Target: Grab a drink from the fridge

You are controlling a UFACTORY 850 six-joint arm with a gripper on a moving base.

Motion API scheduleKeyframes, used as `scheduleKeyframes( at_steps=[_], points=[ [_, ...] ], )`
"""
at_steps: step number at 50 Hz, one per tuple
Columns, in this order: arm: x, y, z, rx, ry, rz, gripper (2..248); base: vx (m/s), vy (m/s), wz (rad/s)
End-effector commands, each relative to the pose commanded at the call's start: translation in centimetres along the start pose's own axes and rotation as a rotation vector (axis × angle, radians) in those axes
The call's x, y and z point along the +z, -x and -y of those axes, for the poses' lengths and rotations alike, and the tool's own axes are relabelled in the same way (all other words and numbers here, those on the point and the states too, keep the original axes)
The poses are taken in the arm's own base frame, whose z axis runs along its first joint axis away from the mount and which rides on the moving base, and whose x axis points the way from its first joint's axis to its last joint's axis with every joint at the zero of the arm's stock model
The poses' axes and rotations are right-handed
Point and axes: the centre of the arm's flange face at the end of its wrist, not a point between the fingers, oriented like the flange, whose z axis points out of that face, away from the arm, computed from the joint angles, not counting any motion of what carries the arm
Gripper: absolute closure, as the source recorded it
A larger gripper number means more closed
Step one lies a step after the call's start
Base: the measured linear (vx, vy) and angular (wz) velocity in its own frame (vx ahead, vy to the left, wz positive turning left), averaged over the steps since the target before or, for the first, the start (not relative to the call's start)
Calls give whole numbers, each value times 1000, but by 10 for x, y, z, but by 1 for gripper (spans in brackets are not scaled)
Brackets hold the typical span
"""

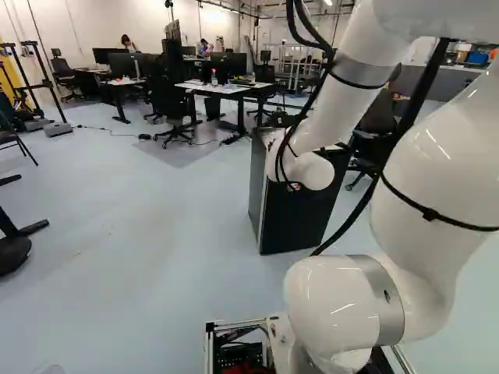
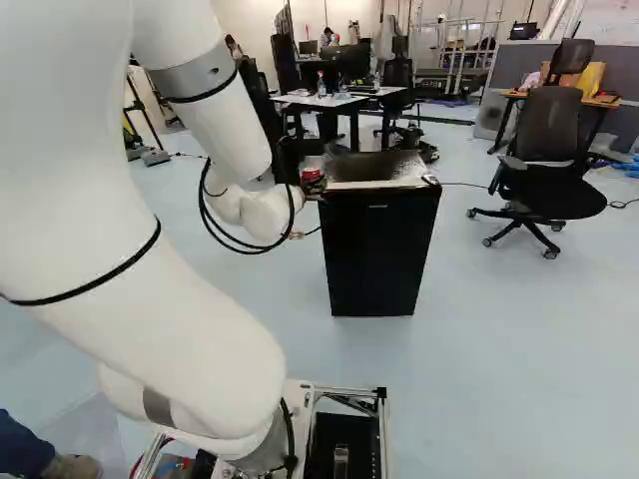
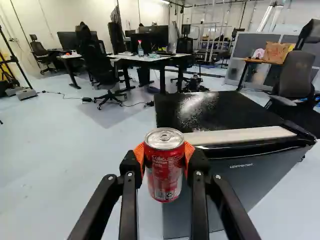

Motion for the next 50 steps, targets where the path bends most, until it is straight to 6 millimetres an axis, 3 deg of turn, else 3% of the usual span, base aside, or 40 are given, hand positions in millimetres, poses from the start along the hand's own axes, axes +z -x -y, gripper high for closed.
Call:
scheduleKeyframes(
  at_steps=[25,50],
  points=[
    [-54,29,14,-7,-28,49,152,0,0,0],
    [-82,48,19,-11,-43,76,152,0,0,0]
  ],
)
